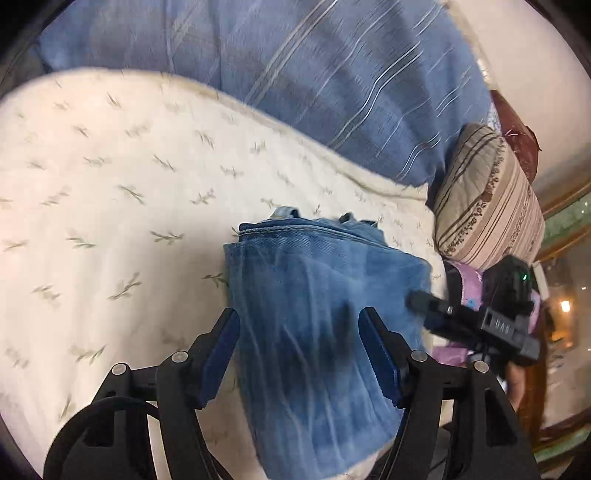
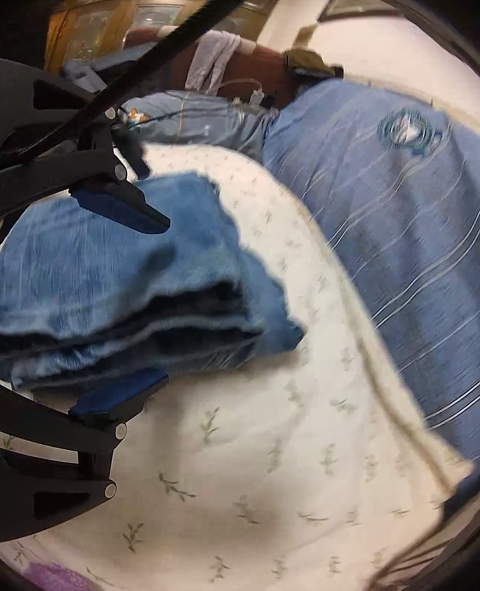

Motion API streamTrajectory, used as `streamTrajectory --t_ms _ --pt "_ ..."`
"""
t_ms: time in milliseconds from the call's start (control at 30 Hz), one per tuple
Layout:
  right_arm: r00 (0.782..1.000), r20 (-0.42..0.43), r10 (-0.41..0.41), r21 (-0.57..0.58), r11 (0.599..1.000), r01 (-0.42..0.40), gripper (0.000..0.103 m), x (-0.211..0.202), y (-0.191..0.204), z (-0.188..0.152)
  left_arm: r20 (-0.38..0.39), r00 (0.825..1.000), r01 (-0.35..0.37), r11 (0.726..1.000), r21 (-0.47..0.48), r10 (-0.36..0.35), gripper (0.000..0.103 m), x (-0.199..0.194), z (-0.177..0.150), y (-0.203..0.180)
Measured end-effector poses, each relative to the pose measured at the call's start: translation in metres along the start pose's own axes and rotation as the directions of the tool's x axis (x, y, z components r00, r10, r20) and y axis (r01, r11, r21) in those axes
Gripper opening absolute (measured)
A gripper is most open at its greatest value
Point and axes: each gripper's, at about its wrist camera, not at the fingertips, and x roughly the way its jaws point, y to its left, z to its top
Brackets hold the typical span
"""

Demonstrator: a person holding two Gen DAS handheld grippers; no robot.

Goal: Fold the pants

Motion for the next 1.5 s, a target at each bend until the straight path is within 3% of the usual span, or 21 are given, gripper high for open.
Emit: streamTrajectory --t_ms 100,200,300,367,433,500,567,733,833,900,967,1067,1100,1167,1233,1367,1400,1500 --pt "0.999 -0.034 0.028 0.047 0.999 -0.026 0.078 0.011 -0.014 0.000 -0.033 0.999 0.015 1.000 0.005 -0.015 0.070 0.021 0.011 0.009" --pt "0.996 -0.059 0.060 0.079 0.995 -0.056 0.076 0.020 -0.023 0.002 -0.056 0.996 0.063 0.993 -0.096 -0.068 0.069 0.041 0.020 0.032" --pt "0.991 -0.091 0.093 0.119 0.990 -0.082 0.069 0.029 -0.030 0.002 -0.082 0.991 0.097 0.986 -0.135 -0.109 0.052 0.059 0.033 0.046" --pt "0.993 -0.088 0.079 0.081 0.994 -0.072 0.065 0.028 -0.025 0.001 -0.077 0.989 0.116 0.985 -0.129 -0.127 0.028 0.059 0.039 0.047" --pt "0.994 -0.079 0.075 0.063 0.996 -0.070 0.056 0.028 -0.020 -0.002 -0.064 0.989 0.126 0.987 -0.104 -0.133 0.019 0.054 0.041 0.040" --pt "0.996 -0.050 0.070 0.043 0.997 -0.068 0.043 0.020 -0.011 -0.006 -0.031 0.988 0.148 0.987 -0.067 -0.150 0.018 0.044 0.045 0.031" --pt "0.996 -0.019 0.088 -0.004 0.996 -0.088 0.037 0.010 0.006 -0.010 0.021 0.989 0.145 0.989 -0.041 -0.145 0.018 0.015 0.051 0.030" --pt "0.982 0.071 0.174 -0.047 0.984 -0.171 0.036 -0.007 0.058 0.001 0.079 0.989 0.121 0.992 0.047 -0.124 0.019 -0.036 0.095 0.026" --pt "0.978 0.108 0.177 -0.051 0.984 -0.172 0.036 0.000 0.083 0.026 0.089 0.993 0.069 0.995 0.071 -0.075 0.020 -0.042 0.127 0.033" --pt "0.979 0.124 0.161 -0.055 0.986 -0.155 0.036 0.017 0.089 0.039 0.107 0.991 0.081 0.996 0.037 -0.084 0.021 -0.036 0.137 0.053" --pt "0.977 0.127 0.172 -0.051 0.985 -0.167 0.036 0.041 0.086 0.041 0.133 0.987 0.100 0.995 -0.030 -0.095 0.022 -0.017 0.138 0.083" --pt "0.991 0.090 0.098 -0.028 0.995 -0.096 0.037 0.081 0.075 0.037 0.070 0.997 0.018 0.998 -0.059 -0.014 0.022 0.022 0.143 0.095" --pt "0.995 0.081 0.059 -0.031 0.998 -0.056 0.043 0.089 0.073 0.038 0.082 0.997 -0.006 0.999 -0.050 0.010 0.025 0.026 0.144 0.096" --pt "0.995 0.076 0.058 -0.012 0.998 -0.057 0.054 0.094 0.067 0.042 0.094 0.995 -0.030 0.997 -0.073 0.037 0.038 0.031 0.143 0.101" --pt "0.995 0.071 0.070 0.010 0.997 -0.071 0.056 0.093 0.063 0.042 0.093 0.996 -0.010 0.996 -0.092 0.018 0.039 0.032 0.141 0.101" --pt "0.990 0.122 0.065 0.003 0.998 -0.066 0.056 0.067 0.071 0.035 0.130 0.991 0.006 0.994 -0.108 0.008 0.043 0.000 0.136 0.105" --pt "0.987 0.152 0.059 -0.006 0.998 -0.059 0.061 0.056 0.075 0.030 0.143 0.990 0.000 0.994 -0.110 0.016 0.047 -0.011 0.132 0.105" --pt "0.971 0.237 -0.001 -0.042 0.999 0.011 0.065 0.029 0.087 0.009 0.172 0.984 -0.042 0.998 -0.053 0.050 0.053 -0.048 0.105 0.097"
